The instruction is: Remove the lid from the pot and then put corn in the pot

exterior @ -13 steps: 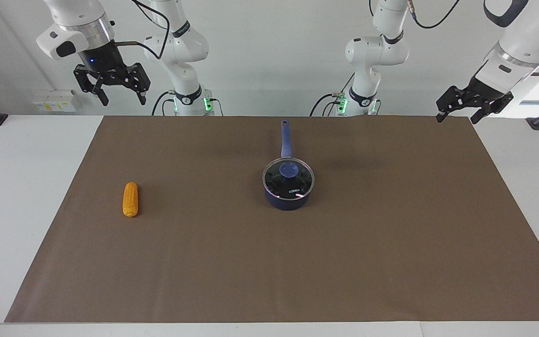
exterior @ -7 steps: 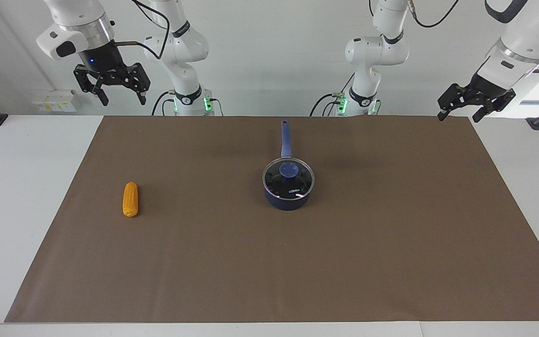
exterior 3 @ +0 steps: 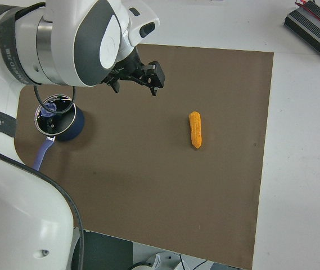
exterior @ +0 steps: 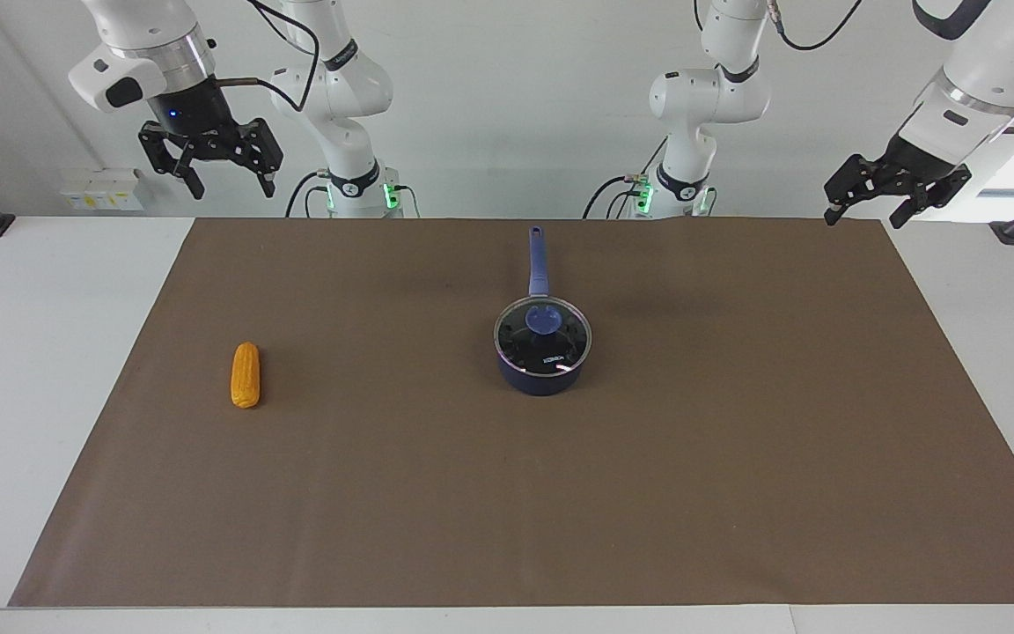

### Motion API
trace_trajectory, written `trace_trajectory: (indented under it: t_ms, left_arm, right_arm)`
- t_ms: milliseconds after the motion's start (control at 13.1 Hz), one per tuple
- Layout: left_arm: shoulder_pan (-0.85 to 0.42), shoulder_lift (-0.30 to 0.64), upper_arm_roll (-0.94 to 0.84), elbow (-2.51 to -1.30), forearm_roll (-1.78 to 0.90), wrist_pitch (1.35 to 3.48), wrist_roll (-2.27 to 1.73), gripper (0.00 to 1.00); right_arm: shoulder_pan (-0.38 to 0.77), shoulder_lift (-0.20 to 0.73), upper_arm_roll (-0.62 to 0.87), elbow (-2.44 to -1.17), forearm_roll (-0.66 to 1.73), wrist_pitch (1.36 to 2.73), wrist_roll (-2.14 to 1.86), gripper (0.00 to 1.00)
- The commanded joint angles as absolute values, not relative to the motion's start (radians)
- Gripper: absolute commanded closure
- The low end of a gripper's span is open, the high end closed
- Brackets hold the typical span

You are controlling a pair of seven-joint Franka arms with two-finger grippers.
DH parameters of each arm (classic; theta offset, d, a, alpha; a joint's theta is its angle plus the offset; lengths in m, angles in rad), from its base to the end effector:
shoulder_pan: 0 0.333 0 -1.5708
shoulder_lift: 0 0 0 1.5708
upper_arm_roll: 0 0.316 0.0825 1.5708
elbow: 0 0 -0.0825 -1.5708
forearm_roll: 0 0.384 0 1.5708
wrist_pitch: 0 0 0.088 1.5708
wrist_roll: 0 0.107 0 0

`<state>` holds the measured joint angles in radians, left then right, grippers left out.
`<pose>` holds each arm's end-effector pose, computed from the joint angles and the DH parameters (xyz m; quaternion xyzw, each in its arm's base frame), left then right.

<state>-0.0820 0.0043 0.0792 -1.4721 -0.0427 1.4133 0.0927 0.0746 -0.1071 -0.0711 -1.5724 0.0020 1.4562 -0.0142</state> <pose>0.5394 -0.0067 0.6547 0.9980 -0.0504 -0.0306 0.0224 0.5085 -0.0003 0.6705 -0.9999 -0.0092 0.0047 0.0048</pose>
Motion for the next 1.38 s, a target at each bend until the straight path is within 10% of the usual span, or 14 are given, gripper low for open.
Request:
trace_trajectory:
  t_ms: [0, 918, 1301]
  left_arm:
    - [-0.146, -0.038, 0.083, -1.539, -0.049, 1.422, 0.045, 0.00]
    - [-0.413, 0.043, 0.080, -1.634, -0.048, 1.640, -0.279, 0.00]
    - [-0.538, 0.116, 0.080, -1.632, -0.049, 1.709, -0.391, 0.00]
  right_arm:
    - [0.061, -0.126, -0.081, -1.586, -0.008, 1.443, -0.057, 0.00]
    - [0.063, -0.126, -0.106, -1.597, -0.031, 1.456, -0.087, 0.00]
    - [0.054, -0.066, -0.107, -1.698, -0.029, 1.696, -0.149, 0.00]
